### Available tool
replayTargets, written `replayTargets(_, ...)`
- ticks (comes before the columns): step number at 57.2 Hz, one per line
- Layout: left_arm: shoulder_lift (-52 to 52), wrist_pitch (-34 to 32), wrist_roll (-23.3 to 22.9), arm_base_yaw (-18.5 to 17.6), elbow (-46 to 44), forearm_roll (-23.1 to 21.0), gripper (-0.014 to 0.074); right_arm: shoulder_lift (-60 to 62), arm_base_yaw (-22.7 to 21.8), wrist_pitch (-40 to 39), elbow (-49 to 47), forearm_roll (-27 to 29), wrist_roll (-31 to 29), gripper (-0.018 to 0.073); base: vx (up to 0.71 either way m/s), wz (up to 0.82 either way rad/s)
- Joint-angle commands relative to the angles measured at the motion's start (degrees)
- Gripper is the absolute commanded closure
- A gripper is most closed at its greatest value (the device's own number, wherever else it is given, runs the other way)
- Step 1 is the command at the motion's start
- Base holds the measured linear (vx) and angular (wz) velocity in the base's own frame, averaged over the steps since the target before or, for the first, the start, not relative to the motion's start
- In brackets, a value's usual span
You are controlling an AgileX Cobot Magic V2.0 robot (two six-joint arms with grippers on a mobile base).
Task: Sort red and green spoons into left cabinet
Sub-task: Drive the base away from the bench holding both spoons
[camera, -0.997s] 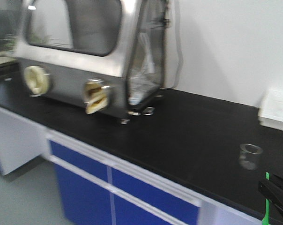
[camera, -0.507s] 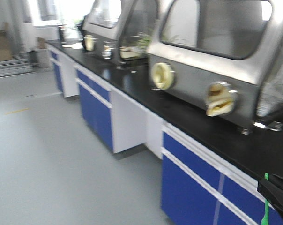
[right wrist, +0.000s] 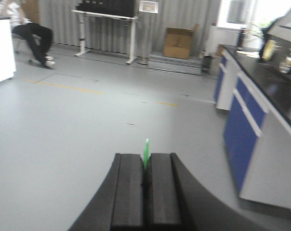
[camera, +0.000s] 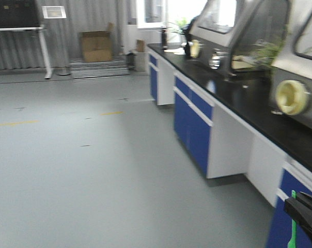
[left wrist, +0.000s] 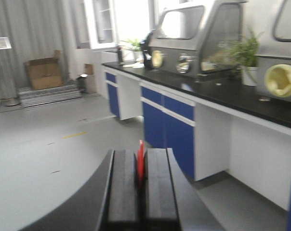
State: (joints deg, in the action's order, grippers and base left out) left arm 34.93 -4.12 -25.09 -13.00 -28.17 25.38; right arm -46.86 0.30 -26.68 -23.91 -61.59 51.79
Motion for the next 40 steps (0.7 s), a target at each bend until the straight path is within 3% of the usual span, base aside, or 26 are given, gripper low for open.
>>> replayTargets(1, -0.08, -4.17, -0.29, -0.15, -1.52, -0.61, 0.0603, 0.43, -0.17, -2.49, -1.59, 1.41, -0.17, 0.0565, 0.20, 0.59)
replayTargets(40, -0.08, -4.18, -0.29, -0.15, -1.52, -0.61, 0.0603, 0.28, -0.17, -2.30, -1.59, 1.41, -0.17, 0.0565, 0.28, 0.45)
